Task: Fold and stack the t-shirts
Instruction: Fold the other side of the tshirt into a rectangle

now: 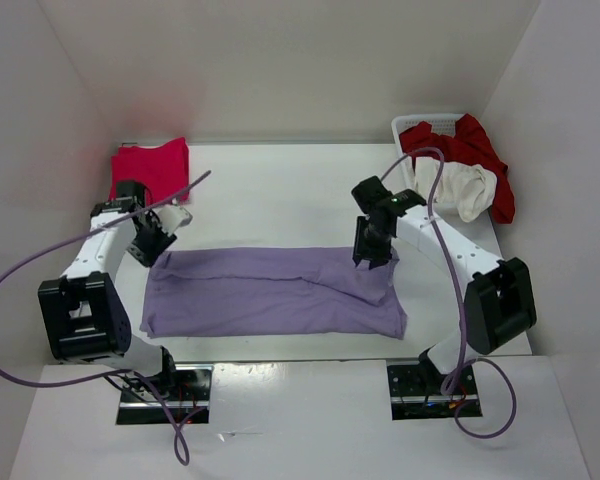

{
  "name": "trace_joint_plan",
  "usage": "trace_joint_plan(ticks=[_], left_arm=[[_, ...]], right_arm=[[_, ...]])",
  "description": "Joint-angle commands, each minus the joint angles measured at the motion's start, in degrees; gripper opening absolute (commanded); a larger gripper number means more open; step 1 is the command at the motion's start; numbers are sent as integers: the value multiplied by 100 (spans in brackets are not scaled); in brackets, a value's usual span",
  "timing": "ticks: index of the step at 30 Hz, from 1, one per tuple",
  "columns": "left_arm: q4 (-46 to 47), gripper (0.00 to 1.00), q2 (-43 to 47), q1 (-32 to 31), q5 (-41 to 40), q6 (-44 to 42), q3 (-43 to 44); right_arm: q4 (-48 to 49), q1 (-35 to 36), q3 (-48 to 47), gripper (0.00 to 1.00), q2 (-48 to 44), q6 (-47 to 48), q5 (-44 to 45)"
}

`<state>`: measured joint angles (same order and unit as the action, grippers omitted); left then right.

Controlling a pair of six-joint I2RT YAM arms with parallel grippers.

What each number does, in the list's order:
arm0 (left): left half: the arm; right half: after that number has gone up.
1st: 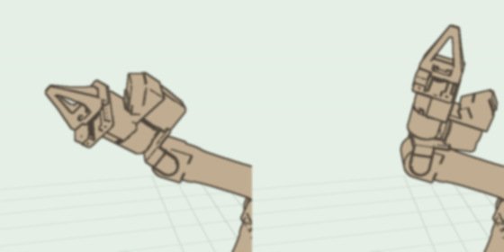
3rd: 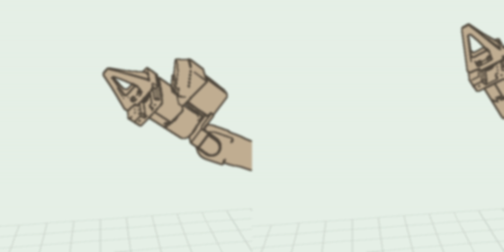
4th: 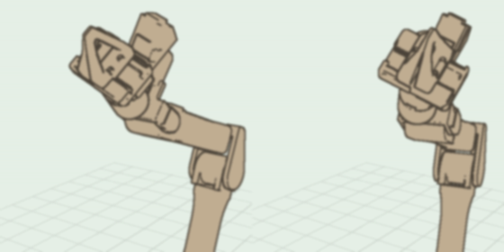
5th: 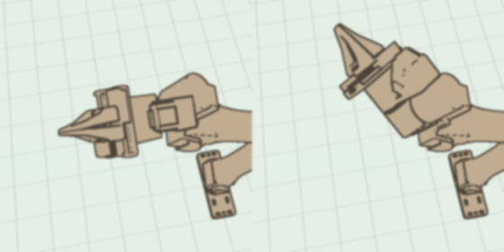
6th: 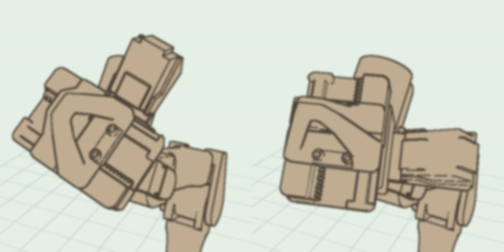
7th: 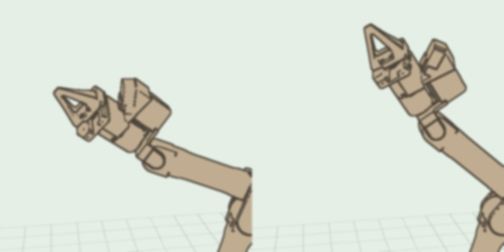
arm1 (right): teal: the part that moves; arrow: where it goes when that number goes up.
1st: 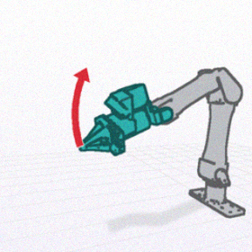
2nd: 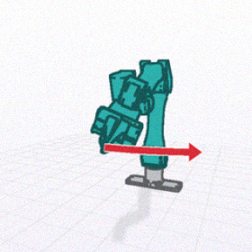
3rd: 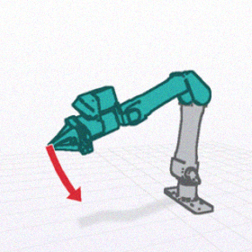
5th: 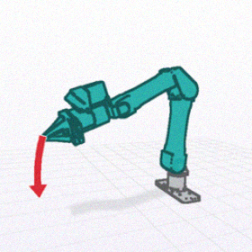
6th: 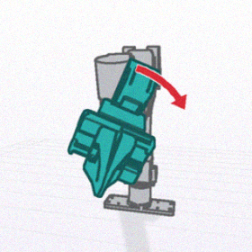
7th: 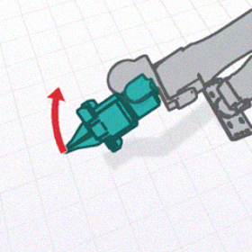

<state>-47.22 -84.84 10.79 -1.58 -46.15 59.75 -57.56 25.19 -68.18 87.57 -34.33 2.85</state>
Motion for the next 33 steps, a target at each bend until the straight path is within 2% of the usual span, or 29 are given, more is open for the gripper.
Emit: trace_joint_plan(ticks=[1,5,10,13,22,25,27,30,33], left_arm=[[150,48,161,46,455,202,843],[678,52,-313,-155,607,870,1073],[846,53,-1577,-358,607,1477,1250],[960,53,-1807,-358,484,1600,1250],[1136,53,-1861,-358,18,1653,864],[1250,48,-1861,-358,-96,1714,811],[1251,40,-1861,-358,-254,1715,811],[1312,32,-1861,-358,-395,1767,811],[1365,26,-1861,-358,-518,1767,811]], right_arm=[[227,406,-529,42,-100,32,48],[885,460,-713,46,382,-21,49],[1221,583,-1038,46,1068,-21,-39],[1370,715,-1153,46,1420,31,13],[1748,830,-1039,57,2017,31,-39],[1801,830,-1039,58,2185,31,-39],[1853,830,-1039,58,2185,-21,-39],[1854,830,-978,52,2290,-21,-39],[1854,830,-750,50,2344,-21,-39]])
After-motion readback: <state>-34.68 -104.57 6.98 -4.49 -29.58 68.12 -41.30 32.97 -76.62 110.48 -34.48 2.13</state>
